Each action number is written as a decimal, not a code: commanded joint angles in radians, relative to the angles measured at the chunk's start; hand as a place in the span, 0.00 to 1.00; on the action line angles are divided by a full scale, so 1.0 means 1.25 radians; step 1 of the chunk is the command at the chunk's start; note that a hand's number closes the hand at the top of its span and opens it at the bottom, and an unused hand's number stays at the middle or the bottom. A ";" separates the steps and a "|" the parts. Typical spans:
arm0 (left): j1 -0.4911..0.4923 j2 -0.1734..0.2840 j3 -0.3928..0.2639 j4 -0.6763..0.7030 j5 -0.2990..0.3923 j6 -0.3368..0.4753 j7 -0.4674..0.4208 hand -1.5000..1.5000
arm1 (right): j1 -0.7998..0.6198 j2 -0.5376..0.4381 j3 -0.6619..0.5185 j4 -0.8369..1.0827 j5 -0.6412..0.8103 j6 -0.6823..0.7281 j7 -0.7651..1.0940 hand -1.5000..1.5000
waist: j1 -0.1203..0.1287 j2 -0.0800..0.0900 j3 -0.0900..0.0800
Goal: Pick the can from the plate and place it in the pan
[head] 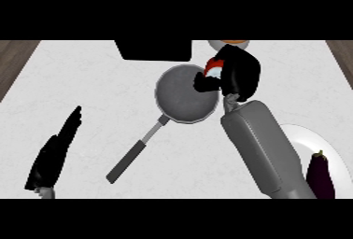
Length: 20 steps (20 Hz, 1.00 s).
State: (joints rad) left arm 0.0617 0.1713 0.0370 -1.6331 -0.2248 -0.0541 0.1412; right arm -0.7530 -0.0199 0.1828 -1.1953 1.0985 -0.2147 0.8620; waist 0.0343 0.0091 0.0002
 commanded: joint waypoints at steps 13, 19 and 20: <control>-0.031 -0.011 -0.035 0.015 -0.012 -0.020 -0.017 0.50 | -0.192 0.016 -0.174 0.519 -0.346 -0.171 -0.176 1.00 | 0.070 0.027 0.003; -0.075 0.008 -0.018 0.026 0.010 -0.049 0.008 0.50 | -0.202 0.016 -0.229 0.569 -0.497 -0.248 -0.325 0.00 | 0.070 0.025 0.003; -0.045 -0.028 -0.052 -0.003 -0.009 -0.024 0.006 0.50 | -0.191 0.016 -0.214 0.573 -0.514 -0.296 -0.353 0.00 | 0.084 0.021 0.003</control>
State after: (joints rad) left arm -0.0050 0.1531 -0.0069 -1.6191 -0.2327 -0.0844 0.1503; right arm -0.9972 0.0000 -0.0638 -0.5047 0.5593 -0.4780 0.5258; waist 0.1194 0.0370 0.0033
